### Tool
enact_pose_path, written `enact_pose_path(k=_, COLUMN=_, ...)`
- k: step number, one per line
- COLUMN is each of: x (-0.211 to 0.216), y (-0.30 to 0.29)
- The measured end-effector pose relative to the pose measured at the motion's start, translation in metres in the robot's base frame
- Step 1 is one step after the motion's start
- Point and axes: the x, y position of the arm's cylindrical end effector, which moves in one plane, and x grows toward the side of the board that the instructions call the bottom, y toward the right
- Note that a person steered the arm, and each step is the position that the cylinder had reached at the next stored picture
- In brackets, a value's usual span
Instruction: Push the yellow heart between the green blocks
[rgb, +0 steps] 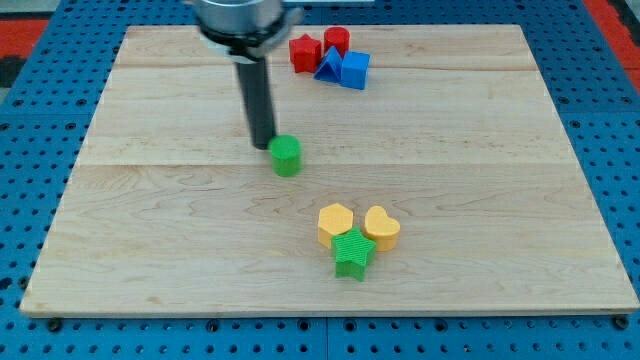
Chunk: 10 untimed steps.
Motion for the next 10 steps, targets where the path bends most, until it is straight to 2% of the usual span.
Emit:
enact_pose_path(k=2, x=0.071, y=0.067)
enact_pose_path(k=5, x=0.065, y=0.076)
enact_pose_path(k=6, x=0.035, y=0.082)
enact_pose_path(k=7, x=0.043, y=0.145)
enact_pose_path(k=8, x=0.048, y=0.173)
enact_pose_path(k=9, x=0.089, y=0.199)
enact_pose_path(k=10, x=0.125, y=0.199)
